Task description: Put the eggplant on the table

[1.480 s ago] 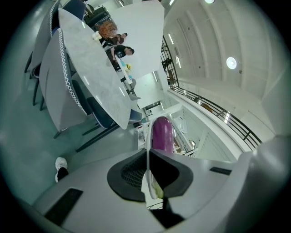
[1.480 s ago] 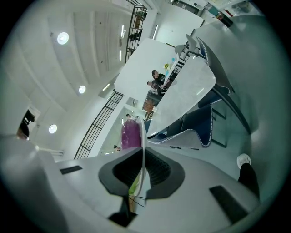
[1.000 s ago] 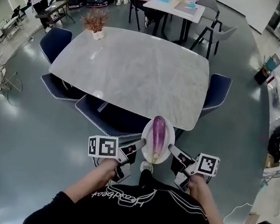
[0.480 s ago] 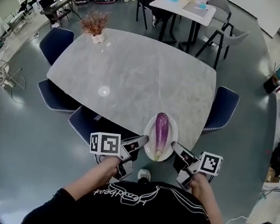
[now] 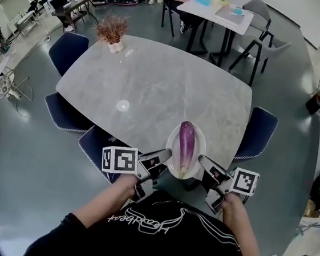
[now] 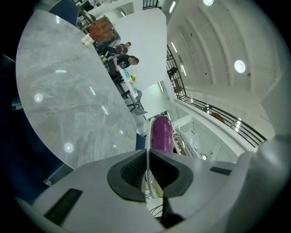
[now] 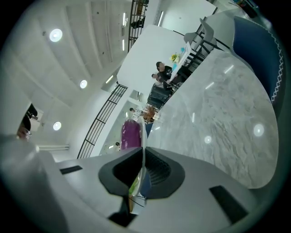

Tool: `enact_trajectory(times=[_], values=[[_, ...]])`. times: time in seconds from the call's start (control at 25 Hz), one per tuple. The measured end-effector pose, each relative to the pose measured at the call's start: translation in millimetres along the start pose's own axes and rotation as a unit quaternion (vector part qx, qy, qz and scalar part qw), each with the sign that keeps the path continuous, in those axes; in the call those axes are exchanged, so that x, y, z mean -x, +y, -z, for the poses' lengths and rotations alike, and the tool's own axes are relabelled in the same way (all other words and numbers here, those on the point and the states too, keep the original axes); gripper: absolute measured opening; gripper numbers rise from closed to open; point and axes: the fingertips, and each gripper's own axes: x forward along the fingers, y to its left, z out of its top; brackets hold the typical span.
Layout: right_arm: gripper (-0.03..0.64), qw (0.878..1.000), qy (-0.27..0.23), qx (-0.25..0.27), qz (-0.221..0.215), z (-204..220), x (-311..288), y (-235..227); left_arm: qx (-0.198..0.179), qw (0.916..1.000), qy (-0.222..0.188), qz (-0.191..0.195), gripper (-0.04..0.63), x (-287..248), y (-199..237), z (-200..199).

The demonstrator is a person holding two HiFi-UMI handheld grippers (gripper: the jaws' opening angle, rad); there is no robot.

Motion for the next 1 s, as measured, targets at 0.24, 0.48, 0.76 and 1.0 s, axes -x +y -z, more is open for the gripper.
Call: enact_trajectory(times=[0.24, 0.48, 0.76, 1.0], values=[[0.018, 1.000, -0.003, 0.007, -0.004, -19.3, -12.2, 1.5, -0.014, 0.9999, -0.005, -0.002, 0.025, -6.5, -3.3, -23.4], [0.018, 1.000, -0.012, 0.008, -0.004, -37.4, -18.9, -1.1, -0.022, 0.9997, -0.001, -0.004, 0.025, -18.9, -3.6, -39.8], [0.018, 0.999, -0.022, 0.023, 0.009, -62.9, -25.1, -4.2, -0.025, 0.9997, -0.003, -0.005, 0.025, -34.5, -4.9, -61.0], [0.018, 0.999, -0.028, 0.027, 0.011, -94.0, -39.1, -15.6, -0.019, 0.9998, -0.007, -0.007, 0.025, -56.1, 3.1, -88.2]])
